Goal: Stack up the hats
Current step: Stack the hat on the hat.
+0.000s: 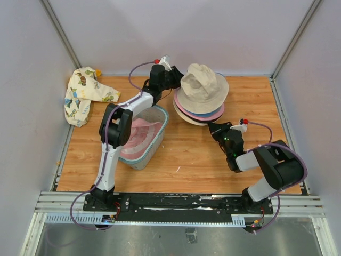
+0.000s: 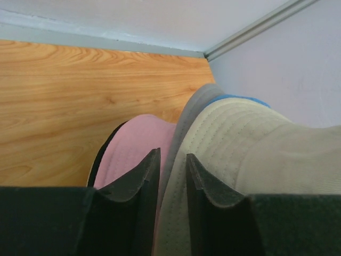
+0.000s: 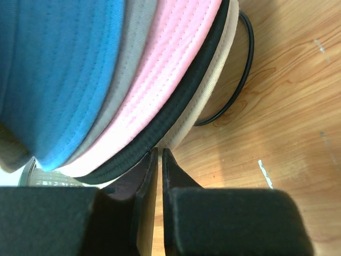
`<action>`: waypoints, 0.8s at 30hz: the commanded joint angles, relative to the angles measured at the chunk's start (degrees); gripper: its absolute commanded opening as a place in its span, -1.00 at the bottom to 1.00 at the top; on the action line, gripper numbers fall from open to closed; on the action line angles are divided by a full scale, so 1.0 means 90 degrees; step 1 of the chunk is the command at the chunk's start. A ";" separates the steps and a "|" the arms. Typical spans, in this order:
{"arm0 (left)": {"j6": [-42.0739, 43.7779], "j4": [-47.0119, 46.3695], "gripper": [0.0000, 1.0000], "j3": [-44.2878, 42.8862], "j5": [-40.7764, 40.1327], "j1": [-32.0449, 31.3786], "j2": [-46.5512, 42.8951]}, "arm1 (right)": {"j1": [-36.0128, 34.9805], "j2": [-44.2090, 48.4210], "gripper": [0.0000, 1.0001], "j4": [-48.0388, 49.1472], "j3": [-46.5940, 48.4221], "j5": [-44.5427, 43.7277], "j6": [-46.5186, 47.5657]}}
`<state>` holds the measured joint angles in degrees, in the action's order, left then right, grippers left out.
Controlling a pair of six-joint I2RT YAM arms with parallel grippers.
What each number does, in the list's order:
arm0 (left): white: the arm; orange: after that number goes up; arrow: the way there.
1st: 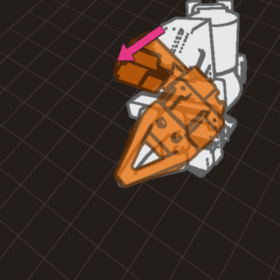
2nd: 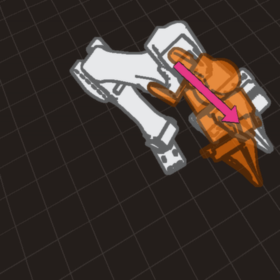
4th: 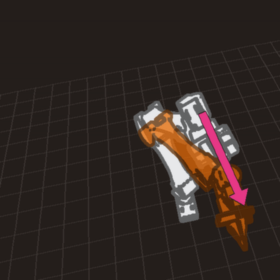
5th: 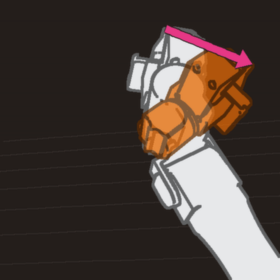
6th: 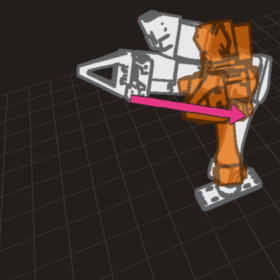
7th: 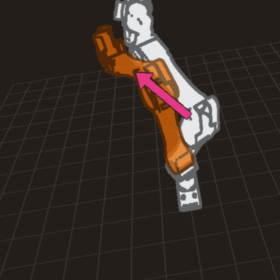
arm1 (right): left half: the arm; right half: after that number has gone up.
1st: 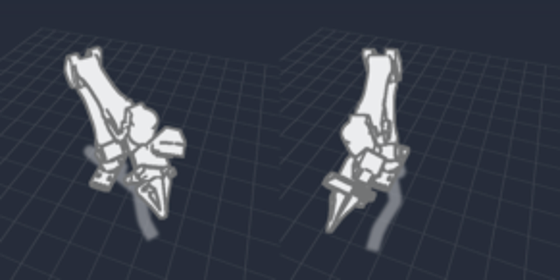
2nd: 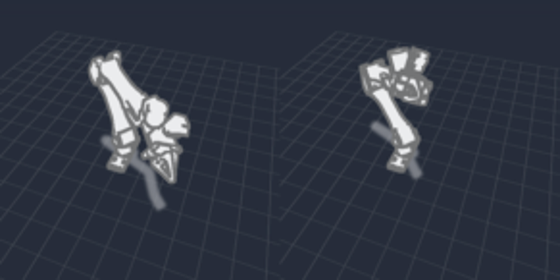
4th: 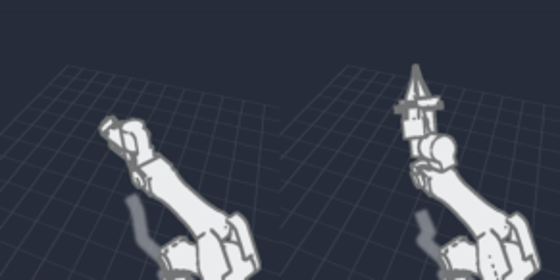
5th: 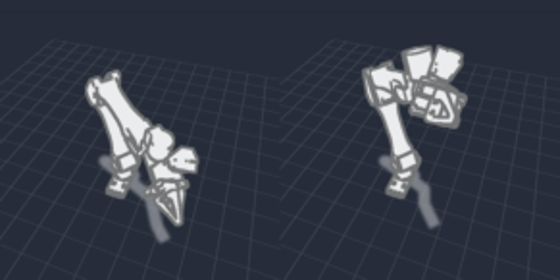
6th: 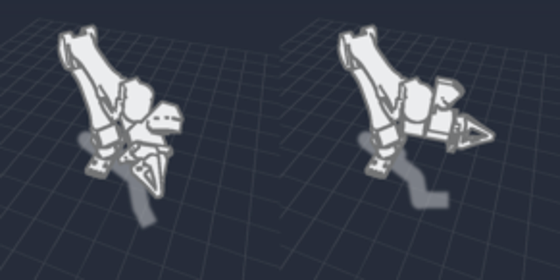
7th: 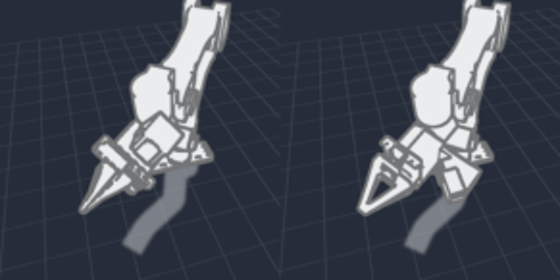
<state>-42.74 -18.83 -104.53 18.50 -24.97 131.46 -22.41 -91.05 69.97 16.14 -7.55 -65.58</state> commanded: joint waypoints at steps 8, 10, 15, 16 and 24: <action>-0.0349 -0.0775 -0.11 0.1012 0.0018 0.0073 -0.0747 | 0.0276 0.3149 -0.08 -0.2546 -0.0282 -0.1279 0.1180; -0.0497 -0.0968 -0.08 0.1174 -0.0048 0.0105 -0.0852 | 0.0404 0.3791 0.00 -0.3132 -0.0149 -0.1295 0.1403; -0.0912 -0.1405 -0.01 0.1526 -0.0160 0.0180 -0.1092 | 0.0856 0.4493 0.14 -0.3851 0.0171 -0.1068 0.1661; -0.0977 -0.1467 0.01 0.1594 -0.0184 0.0198 -0.1151 | 0.1053 0.4488 0.14 -0.3879 0.0249 -0.0864 0.1636; -0.1157 -0.1570 0.11 0.2127 -0.0560 0.0390 -0.1750 | 0.2339 0.3535 0.16 -0.3546 0.1370 0.1031 0.1413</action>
<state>-51.81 -29.67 -87.18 15.99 -22.85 120.70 -5.85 -55.46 37.28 22.24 -7.88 -53.25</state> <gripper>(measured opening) 0.546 0.579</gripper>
